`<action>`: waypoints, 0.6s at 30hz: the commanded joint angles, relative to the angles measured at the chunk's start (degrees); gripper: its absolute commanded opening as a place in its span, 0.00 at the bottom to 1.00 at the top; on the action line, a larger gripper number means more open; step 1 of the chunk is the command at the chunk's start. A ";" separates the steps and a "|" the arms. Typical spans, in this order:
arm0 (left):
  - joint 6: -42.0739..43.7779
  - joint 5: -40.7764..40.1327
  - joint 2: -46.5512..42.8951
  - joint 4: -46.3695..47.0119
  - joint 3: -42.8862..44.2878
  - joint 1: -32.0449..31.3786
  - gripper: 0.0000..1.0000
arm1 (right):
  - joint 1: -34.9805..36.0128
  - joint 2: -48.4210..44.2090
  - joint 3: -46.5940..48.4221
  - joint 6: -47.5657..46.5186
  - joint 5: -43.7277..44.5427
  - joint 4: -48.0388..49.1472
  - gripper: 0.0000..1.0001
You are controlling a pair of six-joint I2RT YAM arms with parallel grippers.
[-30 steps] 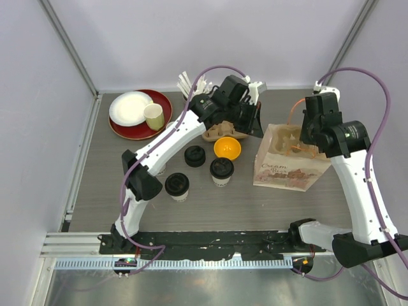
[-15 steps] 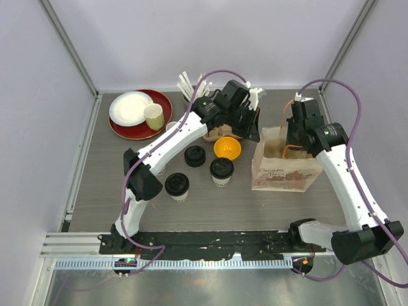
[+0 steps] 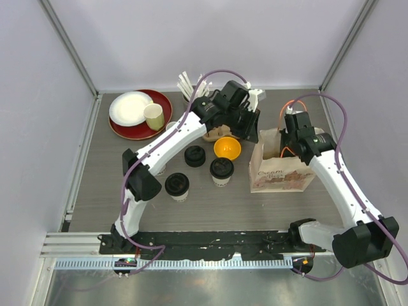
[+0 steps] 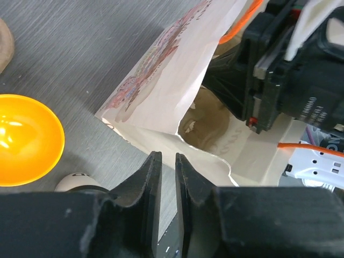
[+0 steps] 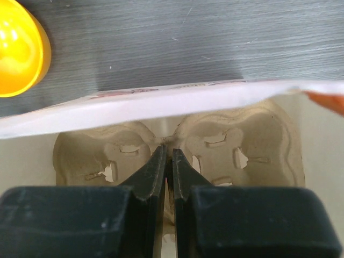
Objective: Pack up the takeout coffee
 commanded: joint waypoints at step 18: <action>15.81 -2.34 1.17 1.64 6.57 -0.14 0.63 | -0.09 0.60 -10.54 0.98 -7.10 12.97 0.01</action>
